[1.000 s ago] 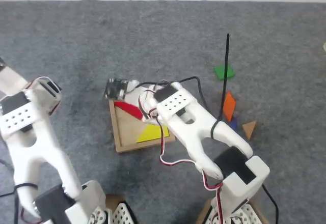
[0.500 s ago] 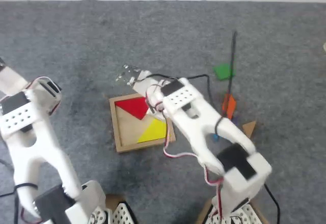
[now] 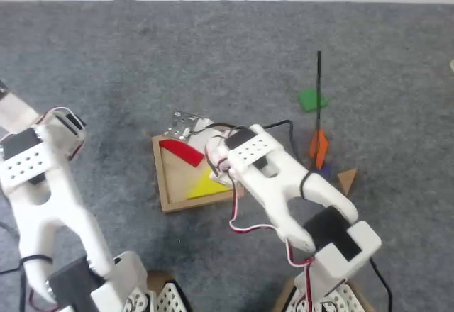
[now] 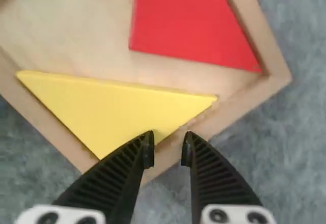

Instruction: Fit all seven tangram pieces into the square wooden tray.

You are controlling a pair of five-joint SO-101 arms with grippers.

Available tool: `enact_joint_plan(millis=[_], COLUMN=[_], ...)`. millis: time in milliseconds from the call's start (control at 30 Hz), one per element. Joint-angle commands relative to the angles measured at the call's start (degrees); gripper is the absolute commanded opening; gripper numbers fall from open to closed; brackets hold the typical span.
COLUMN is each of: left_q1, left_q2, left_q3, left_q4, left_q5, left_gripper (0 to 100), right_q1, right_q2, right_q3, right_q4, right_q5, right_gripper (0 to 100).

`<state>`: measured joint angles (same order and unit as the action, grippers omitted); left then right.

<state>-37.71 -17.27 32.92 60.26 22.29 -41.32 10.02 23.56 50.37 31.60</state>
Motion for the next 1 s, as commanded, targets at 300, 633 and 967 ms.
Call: enact_joint_plan(millis=[300,633,967], left_q1=[-0.3,-0.3,-0.3], left_q2=[-2.3,-2.2,-2.1], left_q3=[-0.2,-0.2,-0.2], left_q4=[-1.2,-1.2,-1.2], left_q5=[0.4,0.4,0.4], left_gripper=[23,23,23], right_q1=[-0.8,-3.1,-5.8], right_q2=[-5.4,-15.9,-7.8], right_q3=[-2.5,15.6,10.5], right_q4=[-1.9,-5.0,-3.8], right_q5=[-4.3,5.8,5.8], right_gripper=[11.3,13.2,16.5])
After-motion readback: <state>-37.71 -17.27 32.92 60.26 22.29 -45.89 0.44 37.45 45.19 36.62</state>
